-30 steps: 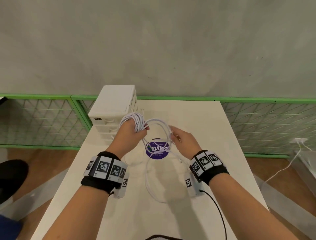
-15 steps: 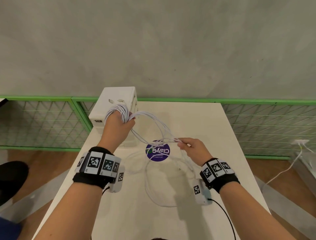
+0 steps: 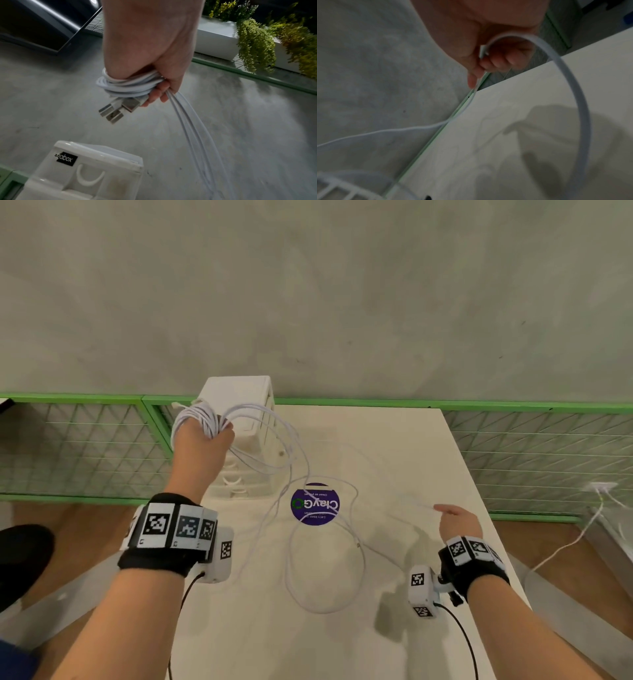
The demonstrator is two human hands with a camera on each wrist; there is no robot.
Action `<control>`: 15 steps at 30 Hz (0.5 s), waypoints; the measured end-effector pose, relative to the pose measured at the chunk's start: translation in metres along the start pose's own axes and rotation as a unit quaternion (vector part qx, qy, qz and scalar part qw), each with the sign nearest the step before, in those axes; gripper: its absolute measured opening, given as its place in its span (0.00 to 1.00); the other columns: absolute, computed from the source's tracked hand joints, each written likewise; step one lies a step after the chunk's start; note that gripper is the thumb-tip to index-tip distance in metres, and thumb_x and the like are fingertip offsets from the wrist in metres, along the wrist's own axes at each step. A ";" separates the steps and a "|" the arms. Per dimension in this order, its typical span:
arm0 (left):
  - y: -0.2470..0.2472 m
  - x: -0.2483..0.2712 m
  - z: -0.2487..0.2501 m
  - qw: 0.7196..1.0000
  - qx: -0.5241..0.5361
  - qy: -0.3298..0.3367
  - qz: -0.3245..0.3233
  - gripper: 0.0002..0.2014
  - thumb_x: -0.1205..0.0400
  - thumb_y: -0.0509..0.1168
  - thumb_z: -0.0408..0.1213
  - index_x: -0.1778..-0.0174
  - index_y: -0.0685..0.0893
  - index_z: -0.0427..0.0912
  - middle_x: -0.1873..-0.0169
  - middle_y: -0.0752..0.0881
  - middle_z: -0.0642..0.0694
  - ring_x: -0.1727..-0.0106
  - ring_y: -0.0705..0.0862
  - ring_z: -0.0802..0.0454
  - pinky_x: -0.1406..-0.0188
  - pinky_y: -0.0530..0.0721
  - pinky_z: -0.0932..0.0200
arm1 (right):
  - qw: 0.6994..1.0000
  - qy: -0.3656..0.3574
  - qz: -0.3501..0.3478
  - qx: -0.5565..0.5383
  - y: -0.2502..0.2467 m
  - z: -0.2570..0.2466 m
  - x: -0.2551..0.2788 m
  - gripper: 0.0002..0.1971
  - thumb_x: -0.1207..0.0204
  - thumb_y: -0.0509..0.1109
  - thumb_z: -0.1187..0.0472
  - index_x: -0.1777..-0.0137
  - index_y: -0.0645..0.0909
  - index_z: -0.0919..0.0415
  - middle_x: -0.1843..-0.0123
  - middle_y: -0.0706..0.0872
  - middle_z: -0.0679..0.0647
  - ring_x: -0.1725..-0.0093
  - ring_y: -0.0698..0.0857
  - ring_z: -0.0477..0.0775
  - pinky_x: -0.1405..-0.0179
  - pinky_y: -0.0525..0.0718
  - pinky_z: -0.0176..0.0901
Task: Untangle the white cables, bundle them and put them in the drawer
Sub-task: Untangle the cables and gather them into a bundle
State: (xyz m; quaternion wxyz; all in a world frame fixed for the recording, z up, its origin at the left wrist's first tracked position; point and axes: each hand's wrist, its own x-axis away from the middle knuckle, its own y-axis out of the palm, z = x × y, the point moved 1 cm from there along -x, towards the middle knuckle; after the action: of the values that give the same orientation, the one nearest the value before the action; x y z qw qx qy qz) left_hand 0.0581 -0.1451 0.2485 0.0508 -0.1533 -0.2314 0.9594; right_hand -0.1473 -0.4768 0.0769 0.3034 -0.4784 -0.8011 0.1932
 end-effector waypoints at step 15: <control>0.033 0.028 0.044 0.991 0.039 0.036 -0.124 0.05 0.20 0.68 0.34 0.56 0.81 0.36 0.71 0.79 0.47 0.75 0.74 0.61 0.72 0.74 0.66 | 0.881 -0.373 -0.282 -0.070 0.062 -0.136 0.103 0.21 0.23 0.69 0.59 0.29 0.74 0.52 0.45 0.82 0.40 0.51 0.81 0.41 0.49 0.77 0.33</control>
State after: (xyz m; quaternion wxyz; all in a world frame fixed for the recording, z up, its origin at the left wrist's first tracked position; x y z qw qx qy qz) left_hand 0.0166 -0.1882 0.2630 0.1839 -0.1553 -0.2093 0.9477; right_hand -0.0527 -0.3540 0.1716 -0.0101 -0.1453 -0.9674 0.2071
